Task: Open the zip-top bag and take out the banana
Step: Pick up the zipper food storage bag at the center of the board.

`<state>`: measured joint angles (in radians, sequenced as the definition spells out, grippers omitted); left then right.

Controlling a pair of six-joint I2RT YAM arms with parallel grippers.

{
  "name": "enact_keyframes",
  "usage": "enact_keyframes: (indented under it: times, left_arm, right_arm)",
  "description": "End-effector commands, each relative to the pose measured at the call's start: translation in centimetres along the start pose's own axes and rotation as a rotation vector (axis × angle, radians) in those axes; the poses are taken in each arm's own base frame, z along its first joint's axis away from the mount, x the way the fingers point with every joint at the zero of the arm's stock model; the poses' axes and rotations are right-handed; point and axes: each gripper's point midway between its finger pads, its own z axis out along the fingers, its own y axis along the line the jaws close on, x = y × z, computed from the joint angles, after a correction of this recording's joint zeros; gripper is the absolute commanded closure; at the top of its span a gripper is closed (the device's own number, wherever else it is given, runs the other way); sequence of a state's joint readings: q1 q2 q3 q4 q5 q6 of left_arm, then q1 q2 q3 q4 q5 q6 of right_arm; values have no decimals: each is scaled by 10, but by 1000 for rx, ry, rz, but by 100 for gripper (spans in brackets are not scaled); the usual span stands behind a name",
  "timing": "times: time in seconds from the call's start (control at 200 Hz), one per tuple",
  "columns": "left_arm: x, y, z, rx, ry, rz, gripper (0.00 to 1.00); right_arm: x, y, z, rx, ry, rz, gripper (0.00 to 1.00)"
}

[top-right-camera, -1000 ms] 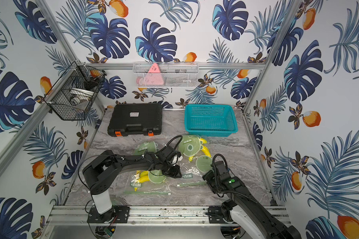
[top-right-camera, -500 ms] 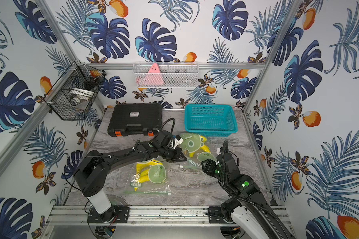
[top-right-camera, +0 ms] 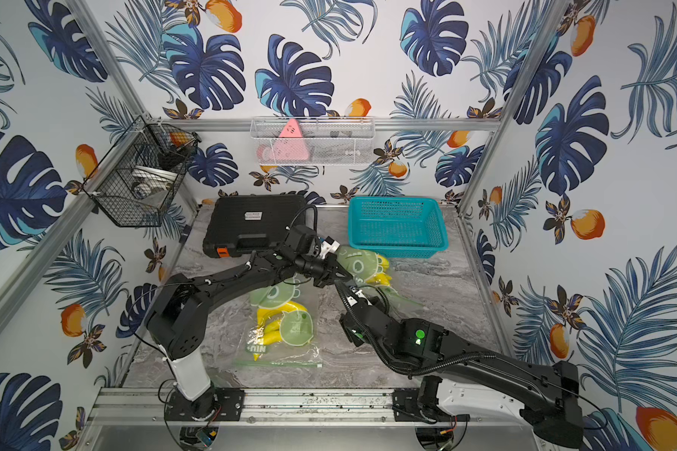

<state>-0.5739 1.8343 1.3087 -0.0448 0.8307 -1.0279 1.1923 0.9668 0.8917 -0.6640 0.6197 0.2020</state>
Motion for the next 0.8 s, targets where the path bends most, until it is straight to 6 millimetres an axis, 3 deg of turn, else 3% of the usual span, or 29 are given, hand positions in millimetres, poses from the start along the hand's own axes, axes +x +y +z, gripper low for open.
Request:
enact_keyframes:
  times: [0.0,0.115,0.245,0.345,0.59,0.796]
  left_arm:
    - [-1,-9,-3,38,12,-10,100]
    - [0,-12,-4,47,25,-15,100]
    - [-1,-16,-5,59,35,-23,100]
    - [-1,-17,-5,58,39,-23,100]
    - [-1,-21,-7,72,38,-21,100]
    - [-1,-17,-9,57,37,-20,100]
  right_arm:
    - [-22,-23,-4,162,-73,-130,31]
    - [-33,-17,-3,148,-143,-224,34]
    - [-30,-25,0,173,-127,-283,40]
    - [-29,-16,1,94,-128,-306,42]
    - [-28,-4,29,53,-41,-455,45]
    - [-28,-14,40,53,-27,-479,46]
